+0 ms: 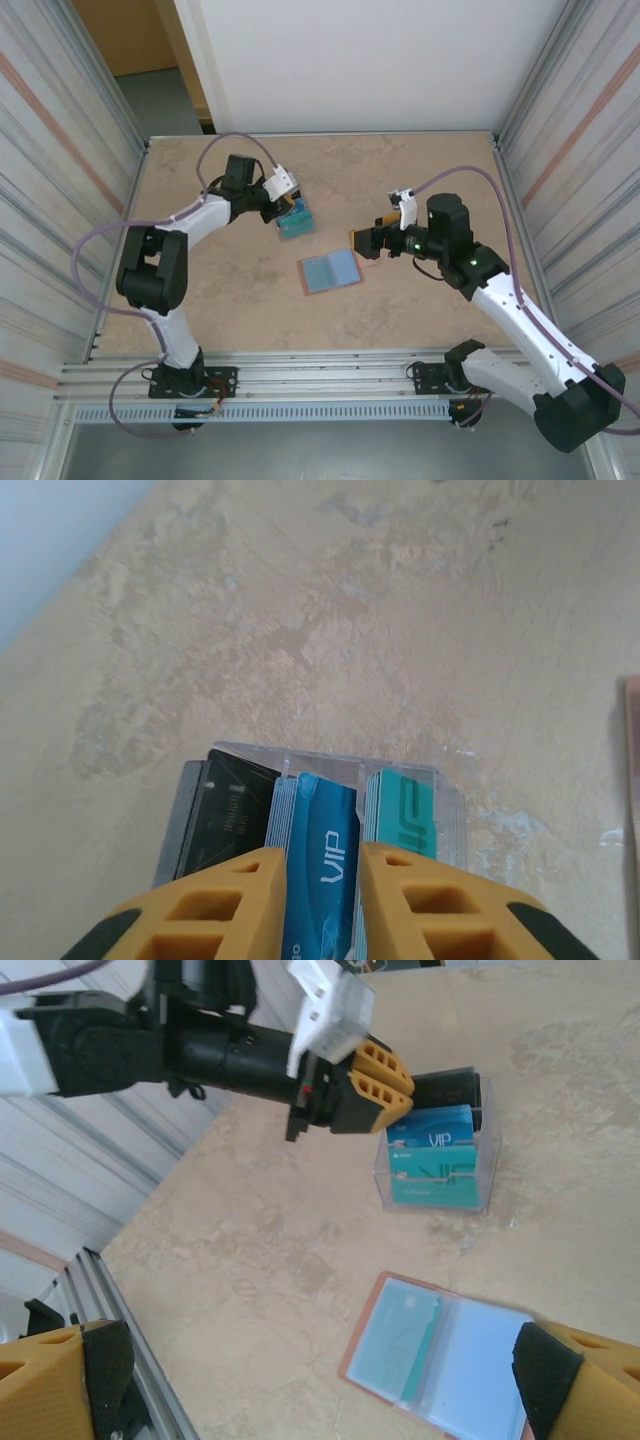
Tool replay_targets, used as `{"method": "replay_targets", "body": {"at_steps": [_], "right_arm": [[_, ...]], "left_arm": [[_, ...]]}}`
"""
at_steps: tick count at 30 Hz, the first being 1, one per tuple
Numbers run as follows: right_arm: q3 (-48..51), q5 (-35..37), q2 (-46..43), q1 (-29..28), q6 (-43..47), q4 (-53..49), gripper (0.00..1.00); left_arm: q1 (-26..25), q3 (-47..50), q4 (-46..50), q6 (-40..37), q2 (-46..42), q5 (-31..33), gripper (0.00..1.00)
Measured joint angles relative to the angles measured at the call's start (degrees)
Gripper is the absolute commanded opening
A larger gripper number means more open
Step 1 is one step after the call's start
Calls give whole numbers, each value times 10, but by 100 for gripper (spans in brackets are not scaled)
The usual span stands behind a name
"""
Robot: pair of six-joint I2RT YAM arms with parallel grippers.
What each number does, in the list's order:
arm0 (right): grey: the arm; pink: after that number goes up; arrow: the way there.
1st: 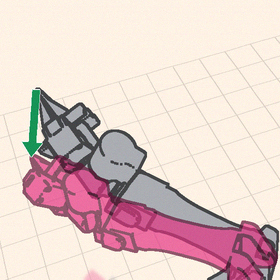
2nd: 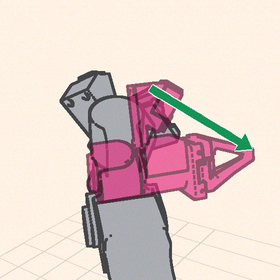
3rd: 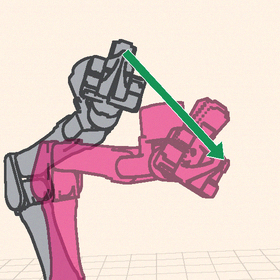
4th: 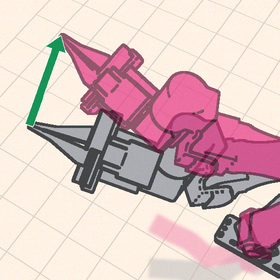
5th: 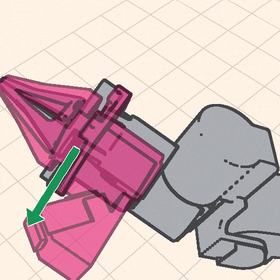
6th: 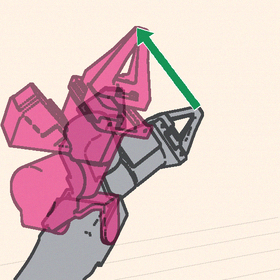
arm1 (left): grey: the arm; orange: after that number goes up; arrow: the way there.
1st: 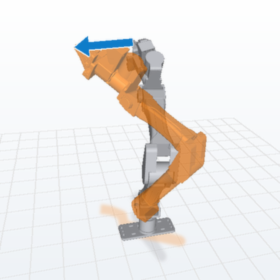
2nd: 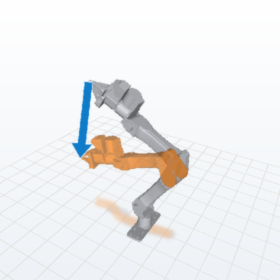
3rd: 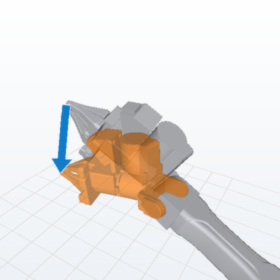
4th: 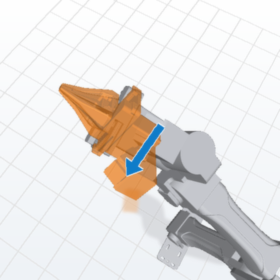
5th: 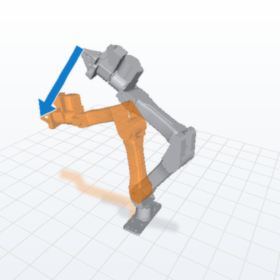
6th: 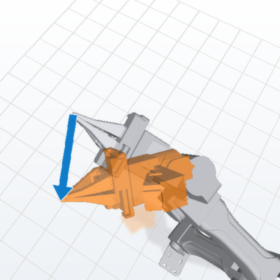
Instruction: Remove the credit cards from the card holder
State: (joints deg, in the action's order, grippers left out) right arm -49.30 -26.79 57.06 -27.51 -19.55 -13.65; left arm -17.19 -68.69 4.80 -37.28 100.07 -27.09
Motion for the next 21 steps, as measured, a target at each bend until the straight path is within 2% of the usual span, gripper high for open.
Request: {"method": "replay_targets", "body": {"at_steps": [1, 4, 6, 11, 12, 14, 16, 21], "right_arm": [[0, 2, 11, -2, 0, -2, 99], [0, 19, 43, -15, 0, -14, 99], [-2, 40, 58, -30, -1, -25, 95], [-35, 123, 104, -86, 0, -66, 81], [-45, 144, 117, -99, 0, -75, 76], [-66, 179, 146, -127, 1, -90, 65], [-91, 209, 182, -152, 1, -111, 59], [-148, 260, 284, -206, 0, -151, 58]], "left_arm": [[-3, 9, -4, 6, -17, 6, 39], [-20, 36, -24, 28, -64, 33, 44], [-35, 65, -44, 49, -99, 57, 55], [-59, 150, -84, 122, -194, 118, 87], [-59, 166, -89, 142, -214, 132, 98], [-59, 194, -96, 173, -252, 160, 99], [-59, 224, -104, 208, -295, 191, 99], [-53, 301, -124, 299, -393, 275, 99]]}}
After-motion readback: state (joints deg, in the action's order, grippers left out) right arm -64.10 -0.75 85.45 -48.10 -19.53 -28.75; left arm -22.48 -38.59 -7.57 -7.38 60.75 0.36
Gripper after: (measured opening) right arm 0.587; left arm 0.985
